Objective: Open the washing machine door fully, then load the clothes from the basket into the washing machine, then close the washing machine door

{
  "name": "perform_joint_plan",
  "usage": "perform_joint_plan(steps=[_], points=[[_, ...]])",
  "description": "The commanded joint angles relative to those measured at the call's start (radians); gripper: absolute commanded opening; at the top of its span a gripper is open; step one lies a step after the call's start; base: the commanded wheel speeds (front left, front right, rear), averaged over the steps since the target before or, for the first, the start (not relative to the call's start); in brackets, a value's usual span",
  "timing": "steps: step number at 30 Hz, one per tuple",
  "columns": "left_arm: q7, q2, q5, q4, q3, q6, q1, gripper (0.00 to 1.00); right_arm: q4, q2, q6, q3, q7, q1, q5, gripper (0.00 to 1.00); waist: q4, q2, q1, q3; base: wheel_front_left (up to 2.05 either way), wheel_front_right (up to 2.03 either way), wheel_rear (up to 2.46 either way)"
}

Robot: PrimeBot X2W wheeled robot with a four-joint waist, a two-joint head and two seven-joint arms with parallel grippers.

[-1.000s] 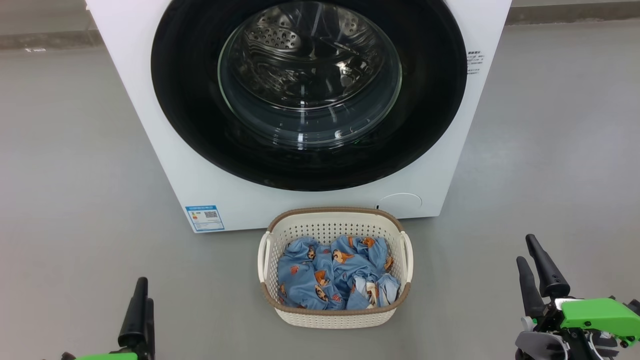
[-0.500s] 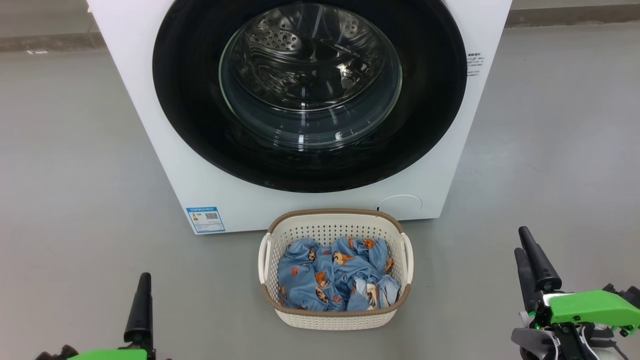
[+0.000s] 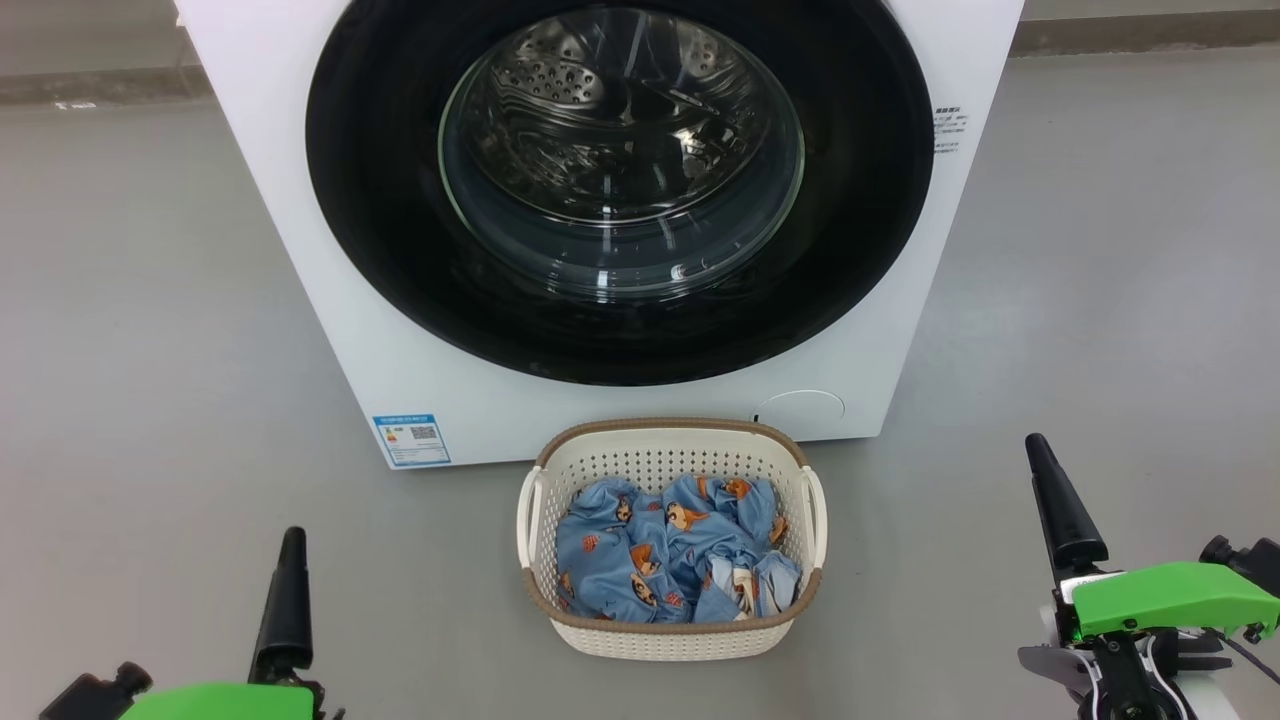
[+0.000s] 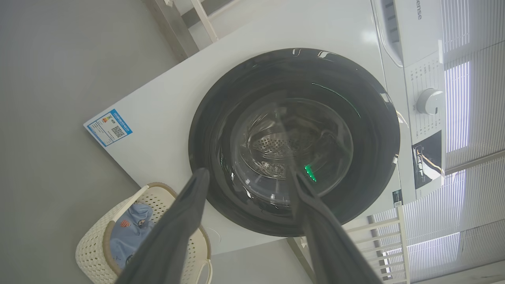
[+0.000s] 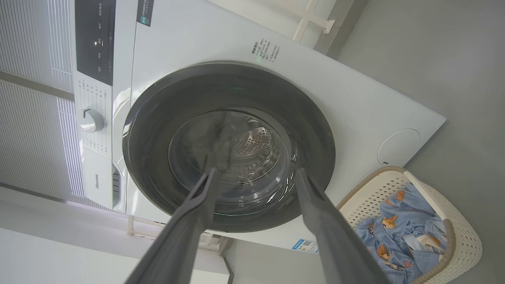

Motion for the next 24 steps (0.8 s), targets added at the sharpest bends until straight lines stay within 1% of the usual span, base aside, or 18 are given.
perform_joint_plan(steps=[1,12,24], points=[[-0.011,0.020,0.039,-0.028,0.014,-0.004,-0.050,1.00,-0.030,-0.015,0.003,0.015,-0.014,-0.052,-0.036,1.00,0.000,0.0000,-0.0001,0.000,0.00,0.00,0.00],[-0.044,0.023,0.231,-0.016,0.015,-0.005,-0.060,1.00,-0.019,-0.024,0.004,0.058,-0.046,-0.065,-0.223,1.00,-0.002,0.0000,-0.0001,0.000,0.00,0.00,0.00],[-0.077,0.024,0.451,-0.011,0.012,-0.006,-0.068,1.00,0.047,-0.046,0.004,0.099,-0.079,-0.093,-0.426,1.00,0.001,0.0000,-0.0001,-0.002,0.00,0.00,0.00]])
